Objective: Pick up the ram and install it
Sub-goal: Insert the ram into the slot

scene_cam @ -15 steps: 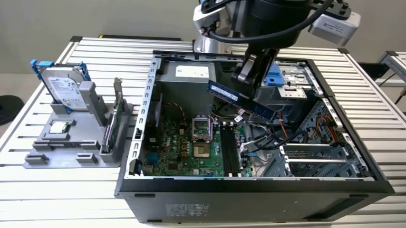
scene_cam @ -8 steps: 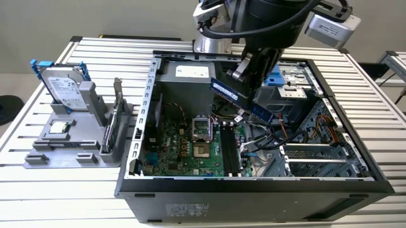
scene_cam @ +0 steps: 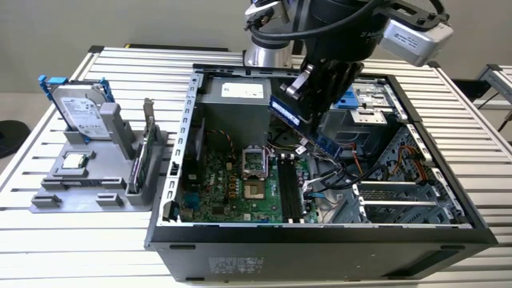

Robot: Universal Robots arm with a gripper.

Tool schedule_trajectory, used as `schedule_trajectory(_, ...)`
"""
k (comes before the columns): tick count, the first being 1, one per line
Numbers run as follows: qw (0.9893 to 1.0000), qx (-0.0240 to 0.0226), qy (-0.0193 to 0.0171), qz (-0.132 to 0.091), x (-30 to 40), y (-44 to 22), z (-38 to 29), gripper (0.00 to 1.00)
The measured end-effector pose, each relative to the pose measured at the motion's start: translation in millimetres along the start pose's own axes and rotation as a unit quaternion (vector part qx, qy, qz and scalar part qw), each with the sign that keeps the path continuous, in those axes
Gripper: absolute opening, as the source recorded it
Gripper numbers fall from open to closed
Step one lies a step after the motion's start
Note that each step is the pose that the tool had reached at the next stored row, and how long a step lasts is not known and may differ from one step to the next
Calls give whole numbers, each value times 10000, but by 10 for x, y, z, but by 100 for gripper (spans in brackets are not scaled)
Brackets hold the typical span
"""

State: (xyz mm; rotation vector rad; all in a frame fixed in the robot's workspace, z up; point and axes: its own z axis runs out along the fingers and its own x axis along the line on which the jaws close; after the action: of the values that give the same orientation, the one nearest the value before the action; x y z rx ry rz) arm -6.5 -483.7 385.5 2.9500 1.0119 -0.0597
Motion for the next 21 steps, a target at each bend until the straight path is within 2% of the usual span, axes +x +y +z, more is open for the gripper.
schedule_trajectory(3, 9996, 12, -2, 274, 0, 0, 1, 0)
schedule_trajectory(6, 9985, 24, -5, 544, 0, 0, 1, 0)
schedule_trajectory(9, 9967, 35, -7, 810, 0, 0, 2, 0)
schedule_trajectory(11, 9950, 43, -9, 994, 0, 0, 2, 0)
schedule_trajectory(16, 9896, 62, -12, 1434, 0, 0, 3, 0)
schedule_trajectory(18, 9869, 70, -14, 1612, 0, 0, 4, 0)
schedule_trajectory(21, 9820, 82, -17, 1884, 0, 0, 4, 0)
